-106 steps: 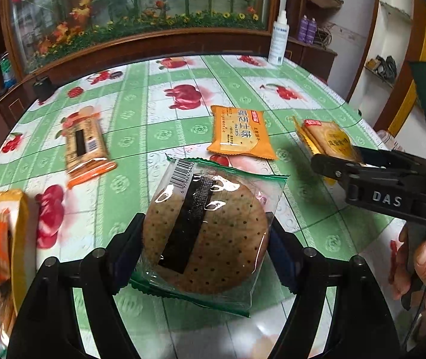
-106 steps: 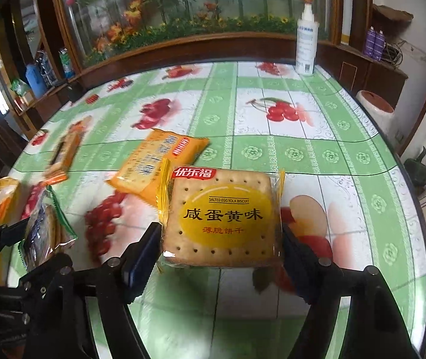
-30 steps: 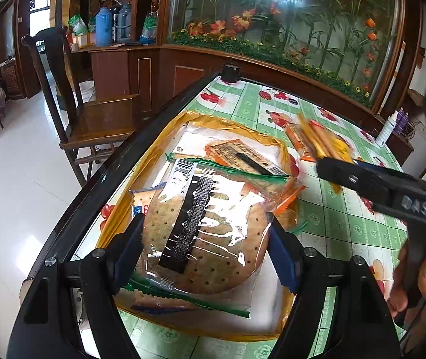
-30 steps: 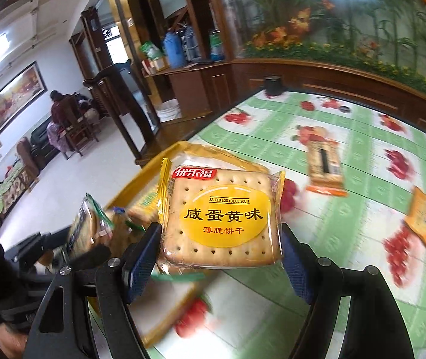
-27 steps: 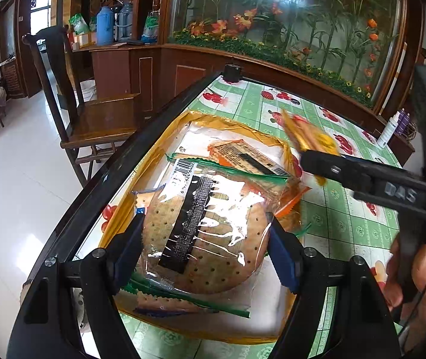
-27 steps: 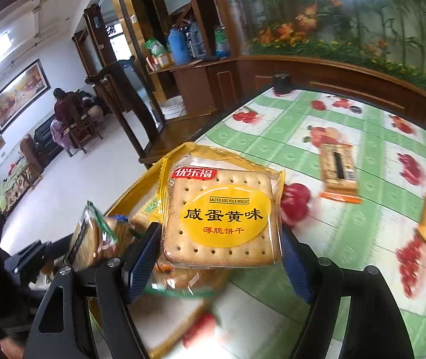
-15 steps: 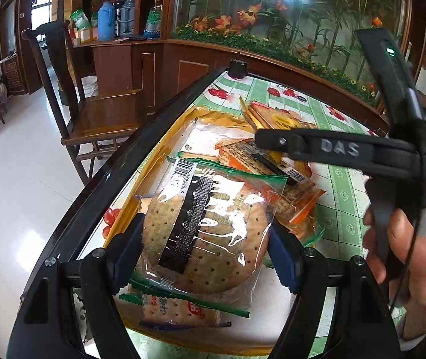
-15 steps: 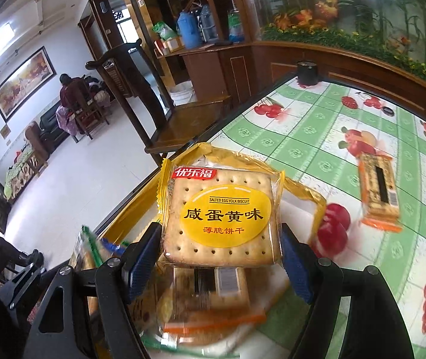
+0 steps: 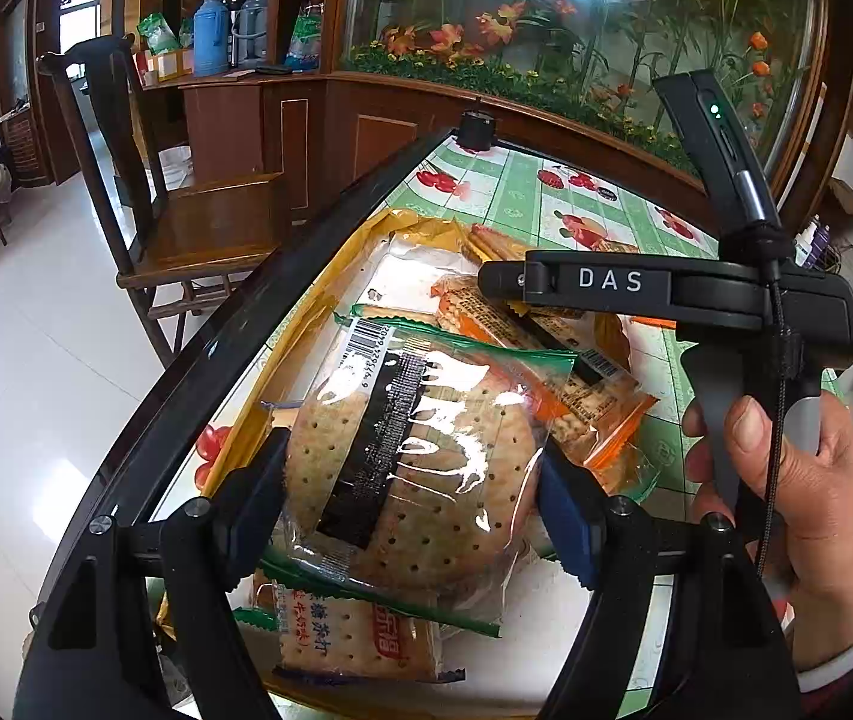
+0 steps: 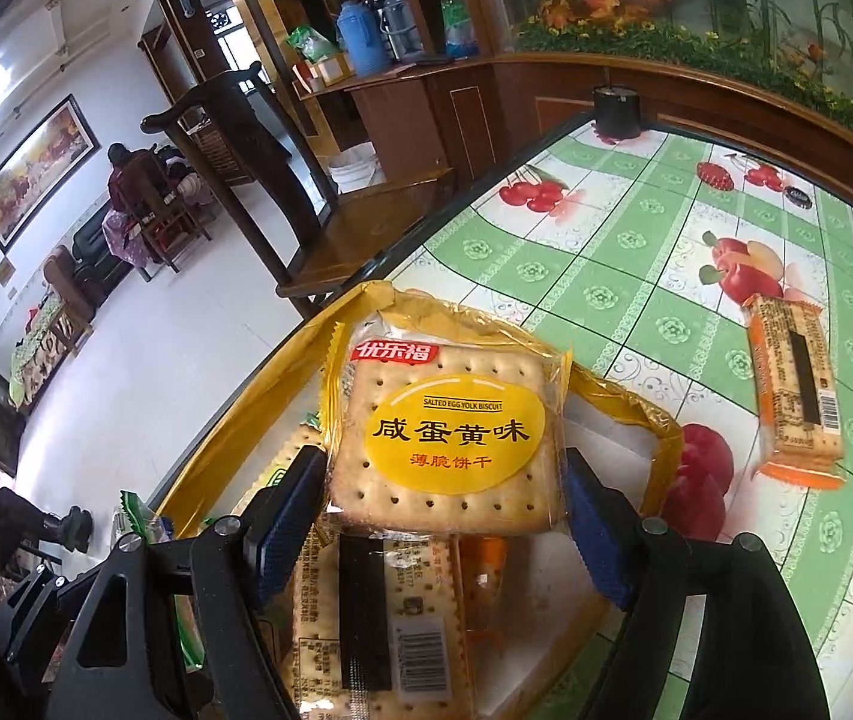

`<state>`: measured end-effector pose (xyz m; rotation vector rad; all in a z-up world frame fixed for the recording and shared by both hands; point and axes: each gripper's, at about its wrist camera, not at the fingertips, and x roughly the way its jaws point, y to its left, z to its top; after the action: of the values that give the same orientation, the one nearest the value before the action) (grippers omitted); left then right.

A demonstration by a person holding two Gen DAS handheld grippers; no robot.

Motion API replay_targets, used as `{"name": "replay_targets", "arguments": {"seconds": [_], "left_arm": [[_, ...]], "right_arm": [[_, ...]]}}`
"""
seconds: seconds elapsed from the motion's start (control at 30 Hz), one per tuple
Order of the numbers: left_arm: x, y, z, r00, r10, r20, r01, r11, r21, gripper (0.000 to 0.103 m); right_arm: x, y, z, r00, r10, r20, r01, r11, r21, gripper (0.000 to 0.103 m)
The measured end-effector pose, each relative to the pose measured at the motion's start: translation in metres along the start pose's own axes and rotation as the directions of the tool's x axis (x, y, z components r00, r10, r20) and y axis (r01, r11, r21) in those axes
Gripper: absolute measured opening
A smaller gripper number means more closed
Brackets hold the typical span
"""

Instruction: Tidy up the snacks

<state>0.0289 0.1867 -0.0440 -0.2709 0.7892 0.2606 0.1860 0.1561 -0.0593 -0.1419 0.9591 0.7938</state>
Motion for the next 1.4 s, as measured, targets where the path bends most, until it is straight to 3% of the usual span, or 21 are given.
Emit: {"name": "replay_targets", "arguments": {"seconds": [0.27,0.4,0.9,1.23,1.4], "left_arm": [[0.001,-0.001,0.002,1.0,0.004,-0.008,-0.004,1.0,-0.005,0.076],[0.003,-0.003,0.003,1.0,0.008,-0.01,-0.008,1.0,-0.003,0.076],[0.019,-0.004,0.02,0.999,0.011,-0.048,-0.012,1.0,-0.028,0.078],[0.026,-0.017,0.019,0.994,0.09,-0.069,-0.089,0.996,0.006,0.084],[0.027,-0.018,0.022,0.995,0.056,-0.084,-0.058,0.998,-0.011,0.084]], "right_arm": [[-0.003,-0.007,-0.004,1.0,0.002,0.002,-0.002,1.0,0.031,0.089],[-0.014,-0.015,-0.01,0.999,0.025,0.02,-0.026,0.997,0.078,0.101],[-0.082,-0.038,-0.043,0.992,0.036,0.122,-0.054,0.988,0.142,0.101],[-0.116,-0.074,-0.068,0.987,0.0,0.163,-0.034,0.977,0.21,0.101],[-0.128,-0.088,-0.08,0.983,-0.016,0.18,-0.027,0.971,0.237,0.101]]}}
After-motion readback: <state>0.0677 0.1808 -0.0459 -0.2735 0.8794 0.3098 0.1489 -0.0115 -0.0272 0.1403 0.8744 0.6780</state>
